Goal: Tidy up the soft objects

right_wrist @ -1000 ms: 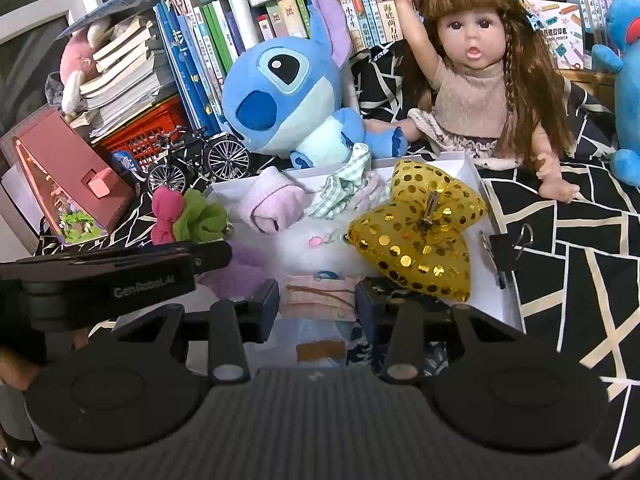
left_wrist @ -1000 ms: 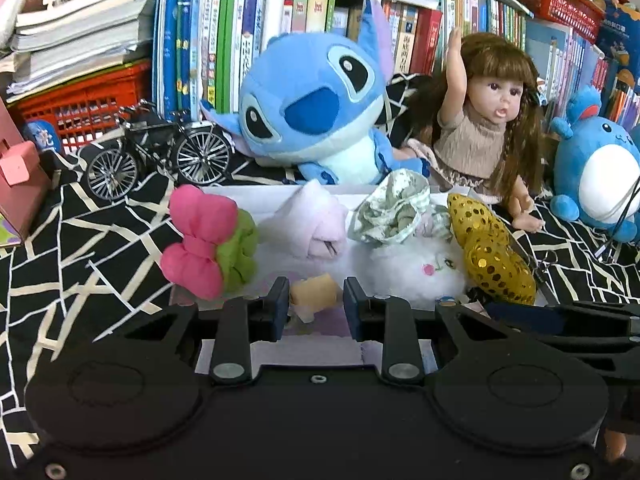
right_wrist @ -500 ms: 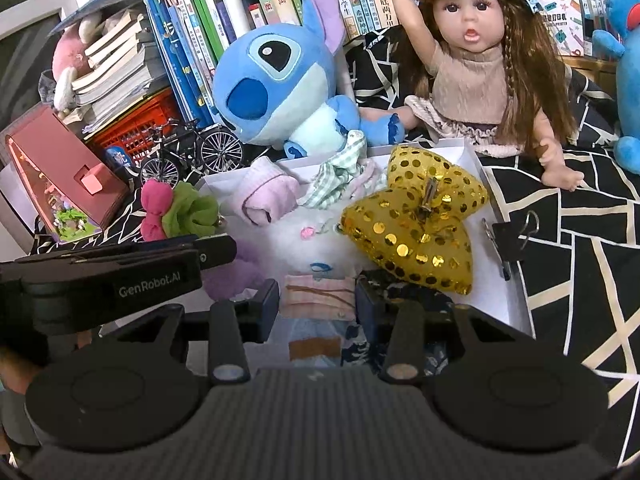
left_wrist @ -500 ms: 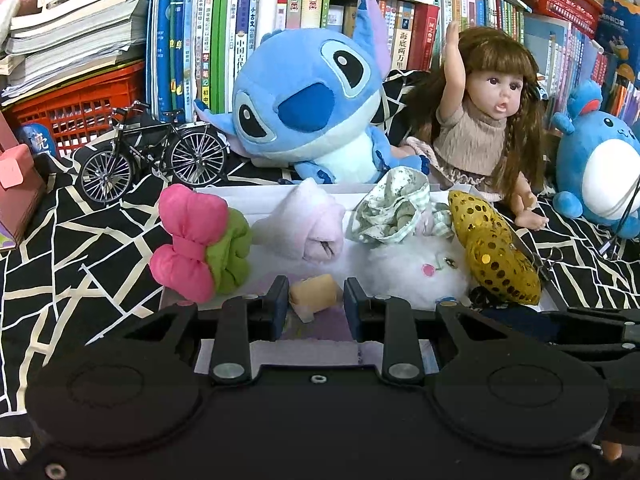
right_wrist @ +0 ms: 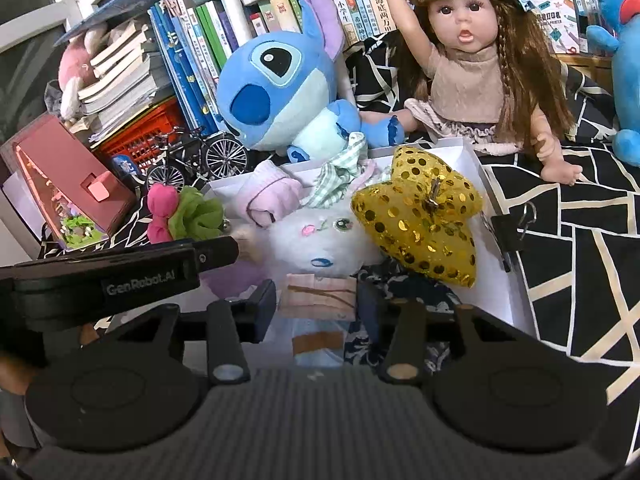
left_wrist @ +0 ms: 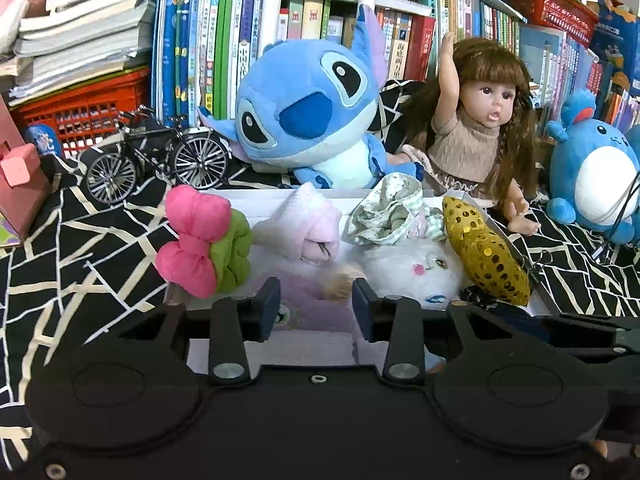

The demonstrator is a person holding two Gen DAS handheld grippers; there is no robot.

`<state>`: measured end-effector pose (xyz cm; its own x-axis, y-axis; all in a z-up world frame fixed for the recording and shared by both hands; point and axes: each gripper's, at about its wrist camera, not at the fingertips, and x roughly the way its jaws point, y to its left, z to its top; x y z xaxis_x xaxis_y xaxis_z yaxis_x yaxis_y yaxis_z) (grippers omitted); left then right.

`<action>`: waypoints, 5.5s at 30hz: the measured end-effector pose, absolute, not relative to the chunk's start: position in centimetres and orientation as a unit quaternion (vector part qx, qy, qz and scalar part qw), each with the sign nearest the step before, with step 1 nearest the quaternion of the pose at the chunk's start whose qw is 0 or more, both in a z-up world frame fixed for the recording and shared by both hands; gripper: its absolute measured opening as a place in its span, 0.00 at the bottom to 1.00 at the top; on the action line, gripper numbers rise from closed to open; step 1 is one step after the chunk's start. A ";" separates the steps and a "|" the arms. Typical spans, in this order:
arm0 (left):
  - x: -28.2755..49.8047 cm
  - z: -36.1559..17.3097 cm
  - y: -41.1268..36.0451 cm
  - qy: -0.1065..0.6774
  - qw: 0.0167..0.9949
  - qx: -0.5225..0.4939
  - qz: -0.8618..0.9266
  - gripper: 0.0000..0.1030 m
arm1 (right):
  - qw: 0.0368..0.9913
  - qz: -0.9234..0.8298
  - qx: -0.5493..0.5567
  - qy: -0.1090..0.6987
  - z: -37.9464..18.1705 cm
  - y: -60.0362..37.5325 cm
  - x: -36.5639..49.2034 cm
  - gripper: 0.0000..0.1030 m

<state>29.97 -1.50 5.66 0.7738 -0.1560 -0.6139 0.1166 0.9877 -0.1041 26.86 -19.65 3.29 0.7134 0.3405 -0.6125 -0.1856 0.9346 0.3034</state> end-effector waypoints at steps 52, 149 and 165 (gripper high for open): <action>16.4 8.3 -0.2 0.253 0.965 -0.011 -0.063 0.85 | 0.964 0.120 0.034 0.234 7.0 -21.2 16.4 1.00; 16.4 0.1 -1.5 0.331 0.944 -0.005 0.004 1.00 | 0.943 0.029 -0.004 0.332 -0.5 -21.2 15.9 1.00; 16.4 0.0 -1.5 0.331 0.944 -0.005 0.005 1.00 | 0.943 0.029 -0.004 0.332 -0.5 -21.1 16.0 1.00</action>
<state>16.45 -1.51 0.04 0.7805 0.0059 -0.6251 -0.0128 0.9999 -0.0064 15.97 -21.14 -0.48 0.7774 0.0515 -0.6269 -0.0570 0.9983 0.0113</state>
